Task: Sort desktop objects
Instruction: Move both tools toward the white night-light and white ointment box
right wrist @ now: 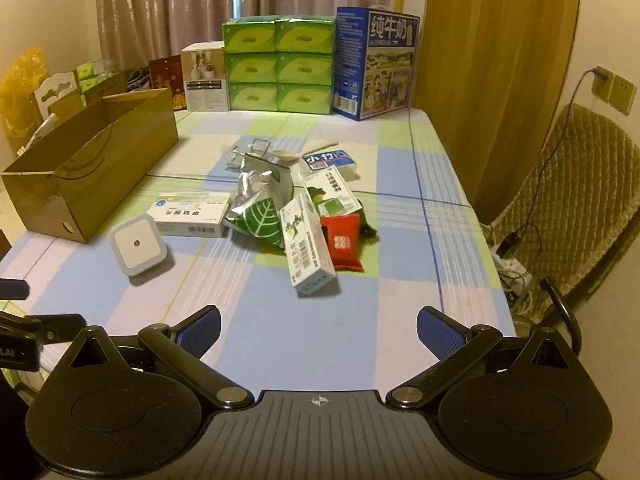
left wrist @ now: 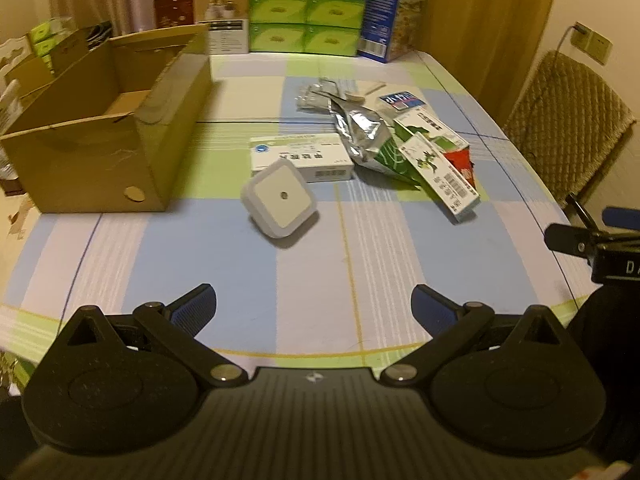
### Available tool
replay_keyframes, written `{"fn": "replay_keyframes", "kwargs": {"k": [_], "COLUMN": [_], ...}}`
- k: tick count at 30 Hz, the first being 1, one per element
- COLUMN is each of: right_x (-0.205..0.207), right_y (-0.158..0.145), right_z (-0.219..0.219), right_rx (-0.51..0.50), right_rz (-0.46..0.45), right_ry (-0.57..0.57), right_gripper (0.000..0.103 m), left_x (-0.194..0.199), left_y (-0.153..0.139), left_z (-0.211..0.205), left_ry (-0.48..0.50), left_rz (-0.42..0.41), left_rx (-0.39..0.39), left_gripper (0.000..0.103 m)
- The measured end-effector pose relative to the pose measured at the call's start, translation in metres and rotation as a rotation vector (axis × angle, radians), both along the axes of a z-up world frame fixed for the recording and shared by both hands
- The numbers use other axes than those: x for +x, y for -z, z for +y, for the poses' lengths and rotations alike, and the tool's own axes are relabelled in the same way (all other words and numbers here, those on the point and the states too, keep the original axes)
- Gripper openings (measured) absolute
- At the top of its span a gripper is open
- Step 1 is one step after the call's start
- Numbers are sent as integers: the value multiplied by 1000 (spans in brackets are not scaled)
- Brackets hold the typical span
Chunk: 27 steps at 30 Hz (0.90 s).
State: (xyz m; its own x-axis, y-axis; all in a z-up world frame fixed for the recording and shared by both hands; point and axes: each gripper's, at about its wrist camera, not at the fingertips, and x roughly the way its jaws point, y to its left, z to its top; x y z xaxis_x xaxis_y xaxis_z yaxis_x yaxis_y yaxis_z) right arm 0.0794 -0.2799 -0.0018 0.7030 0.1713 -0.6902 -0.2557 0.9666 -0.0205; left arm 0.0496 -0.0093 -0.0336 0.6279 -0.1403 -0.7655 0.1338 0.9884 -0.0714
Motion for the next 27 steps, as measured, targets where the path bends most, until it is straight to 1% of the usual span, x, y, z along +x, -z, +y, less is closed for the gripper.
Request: {"fn": "replay_keyframes", "kwargs": {"k": [6,8,11,14,16,27], "right_x": [10,15,22,28,33,56], "right_y": [2,4,8,13,17,38], "right_z": [9,13,20,26,30,38], "right_rx": [-12,-20,-33,-44,-48,-61], "right_rz": [9,26,50,58,63,106], "right_ry": [-24,-37,-57,-73,-78,-92], "right_gripper": [101,101,101,101,101,101], "left_x": [7,10,17,25,29,55], "left_y": [4,4,6,8,11,23], "left_z": [2,2,3,1,2,8], "left_ry": [20,37,64,99,108,150], "left_rz": [-26,-35,-22,-4,-3,-2], "left_rx": [-15,2,25,81,104,145], "left_gripper": [102,102,102,102,102,102]}}
